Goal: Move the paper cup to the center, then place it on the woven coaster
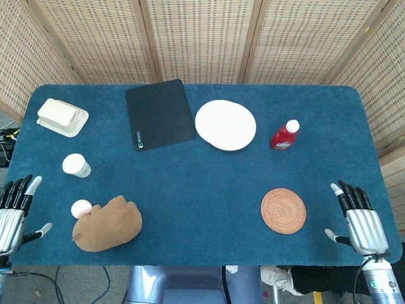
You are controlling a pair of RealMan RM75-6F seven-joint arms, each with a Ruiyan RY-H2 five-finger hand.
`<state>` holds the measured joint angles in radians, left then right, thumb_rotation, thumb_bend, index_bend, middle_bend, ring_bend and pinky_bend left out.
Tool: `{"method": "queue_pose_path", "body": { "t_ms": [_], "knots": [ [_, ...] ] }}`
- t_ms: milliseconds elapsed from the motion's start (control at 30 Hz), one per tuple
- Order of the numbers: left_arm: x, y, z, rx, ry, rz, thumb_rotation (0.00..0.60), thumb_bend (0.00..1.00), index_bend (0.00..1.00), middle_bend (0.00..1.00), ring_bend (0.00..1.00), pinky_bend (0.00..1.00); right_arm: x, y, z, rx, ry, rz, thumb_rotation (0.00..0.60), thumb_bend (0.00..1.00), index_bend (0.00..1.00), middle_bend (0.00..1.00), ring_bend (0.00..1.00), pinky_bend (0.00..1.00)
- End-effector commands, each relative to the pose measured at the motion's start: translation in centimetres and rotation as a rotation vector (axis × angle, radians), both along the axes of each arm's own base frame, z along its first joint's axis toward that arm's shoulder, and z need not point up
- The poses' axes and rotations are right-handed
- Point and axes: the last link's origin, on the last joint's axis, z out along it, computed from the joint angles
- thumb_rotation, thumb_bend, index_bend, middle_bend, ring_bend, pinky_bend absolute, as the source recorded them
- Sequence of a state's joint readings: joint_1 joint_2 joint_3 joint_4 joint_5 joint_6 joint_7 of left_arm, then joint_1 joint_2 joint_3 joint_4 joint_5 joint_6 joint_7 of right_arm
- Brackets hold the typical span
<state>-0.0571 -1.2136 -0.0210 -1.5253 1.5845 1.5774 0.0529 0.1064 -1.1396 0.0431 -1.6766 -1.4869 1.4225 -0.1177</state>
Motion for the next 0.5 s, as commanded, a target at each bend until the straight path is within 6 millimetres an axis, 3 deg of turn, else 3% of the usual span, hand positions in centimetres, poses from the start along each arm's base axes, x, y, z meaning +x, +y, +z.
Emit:
{"method": "queue_pose_path", "body": {
  "t_ms": [33, 500],
  "knots": [
    [0.01, -0.02, 0.0, -0.001, 0.0, -0.001, 0.6, 0.13, 0.0, 0.0, 0.0, 0.0, 0.02, 0.01, 0.01, -0.001, 0.002, 0.002, 0.6, 0.02, 0.0, 0.0, 0.0, 0.0],
    [0.13, -0.24, 0.16, 0.003, -0.008, -0.012, 0.6, 0.13, 0.0, 0.0, 0.0, 0.0, 0.4, 0.16, 0.42, -0.032, -0.006, 0.027, 0.6, 0.02, 0.0, 0.0, 0.0, 0.0]
  ]
}}
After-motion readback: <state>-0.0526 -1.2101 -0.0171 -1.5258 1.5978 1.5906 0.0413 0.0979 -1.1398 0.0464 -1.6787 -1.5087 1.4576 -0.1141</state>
